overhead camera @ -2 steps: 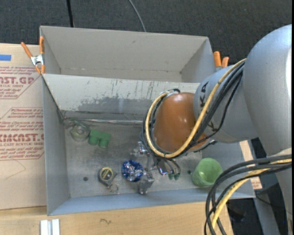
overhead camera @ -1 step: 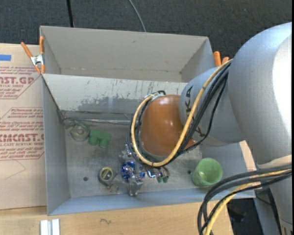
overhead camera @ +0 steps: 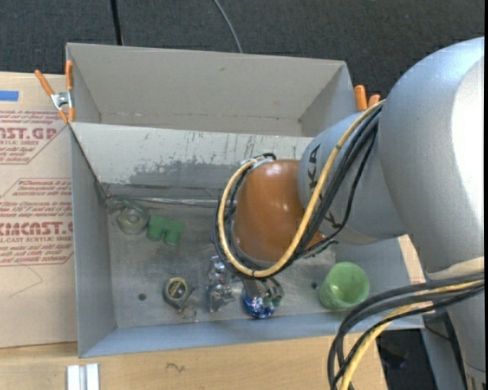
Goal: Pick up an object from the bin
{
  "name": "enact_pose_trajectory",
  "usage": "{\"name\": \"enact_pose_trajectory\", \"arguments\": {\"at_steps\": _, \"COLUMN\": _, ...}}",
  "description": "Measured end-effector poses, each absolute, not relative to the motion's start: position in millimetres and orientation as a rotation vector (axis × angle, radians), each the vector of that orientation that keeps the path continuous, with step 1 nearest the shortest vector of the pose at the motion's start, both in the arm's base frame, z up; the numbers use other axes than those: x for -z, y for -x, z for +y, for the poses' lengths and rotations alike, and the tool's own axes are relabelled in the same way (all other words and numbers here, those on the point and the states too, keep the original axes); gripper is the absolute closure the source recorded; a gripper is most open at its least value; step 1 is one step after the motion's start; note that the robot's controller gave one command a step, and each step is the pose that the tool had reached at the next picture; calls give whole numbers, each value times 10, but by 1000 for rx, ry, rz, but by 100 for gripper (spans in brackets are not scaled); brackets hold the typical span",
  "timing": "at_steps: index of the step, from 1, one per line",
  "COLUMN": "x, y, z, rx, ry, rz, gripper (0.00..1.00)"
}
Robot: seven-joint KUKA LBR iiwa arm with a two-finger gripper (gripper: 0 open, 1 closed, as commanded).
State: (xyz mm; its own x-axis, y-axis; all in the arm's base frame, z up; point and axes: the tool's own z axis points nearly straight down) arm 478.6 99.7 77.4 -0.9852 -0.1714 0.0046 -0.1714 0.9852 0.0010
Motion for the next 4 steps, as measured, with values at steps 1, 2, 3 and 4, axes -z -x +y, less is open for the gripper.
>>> {"name": "enact_pose_trajectory", "arguments": {"at_steps": 1, "x": -1057, "y": -4938, "z": 1508, "rx": 5, "ry": 198, "rz": -3137, "gripper": 100}}
{"name": "enact_pose_trajectory", "arguments": {"at_steps": 2, "x": -1050, "y": -4935, "z": 1492, "rx": 2, "ry": 201, "rz": -3135, "gripper": 0}}
{"name": "enact_pose_trajectory", "arguments": {"at_steps": 3, "x": -736, "y": -4813, "z": 1857, "rx": 2, "ry": 375, "rz": -3120, "gripper": 0}}
{"name": "enact_pose_trajectory", "arguments": {"at_steps": 4, "x": -753, "y": -4816, "z": 1859, "rx": 4, "ry": 373, "rz": -3119, "gripper": 100}}
